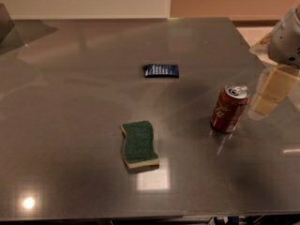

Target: Move coke can near sponge

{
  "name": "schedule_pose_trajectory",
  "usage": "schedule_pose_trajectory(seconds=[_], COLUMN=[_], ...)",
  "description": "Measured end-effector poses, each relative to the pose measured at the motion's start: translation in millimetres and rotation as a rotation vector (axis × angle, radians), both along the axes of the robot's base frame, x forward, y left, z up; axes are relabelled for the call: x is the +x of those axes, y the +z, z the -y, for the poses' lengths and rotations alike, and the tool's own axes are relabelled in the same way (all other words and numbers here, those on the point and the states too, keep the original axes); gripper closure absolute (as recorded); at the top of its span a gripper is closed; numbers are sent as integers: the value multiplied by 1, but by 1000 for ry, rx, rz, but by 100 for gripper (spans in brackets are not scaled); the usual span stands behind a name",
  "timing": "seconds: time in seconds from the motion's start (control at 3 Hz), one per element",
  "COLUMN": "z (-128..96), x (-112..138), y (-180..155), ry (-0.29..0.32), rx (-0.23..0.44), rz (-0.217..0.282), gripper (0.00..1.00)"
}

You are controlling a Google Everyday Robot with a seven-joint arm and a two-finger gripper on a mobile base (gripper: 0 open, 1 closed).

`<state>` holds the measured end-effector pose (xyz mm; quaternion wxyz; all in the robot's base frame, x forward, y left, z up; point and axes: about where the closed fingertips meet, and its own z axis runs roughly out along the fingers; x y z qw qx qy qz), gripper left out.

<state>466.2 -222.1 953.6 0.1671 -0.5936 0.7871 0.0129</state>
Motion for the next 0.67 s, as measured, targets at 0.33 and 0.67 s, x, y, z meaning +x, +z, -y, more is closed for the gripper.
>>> schedule_pose_trajectory(seconds=[0.33, 0.67], z=[-7, -15], x=[12, 12], y=[-17, -34], ry=[19, 48], rx=[69, 119], rz=[-27, -61], gripper=[0, 0])
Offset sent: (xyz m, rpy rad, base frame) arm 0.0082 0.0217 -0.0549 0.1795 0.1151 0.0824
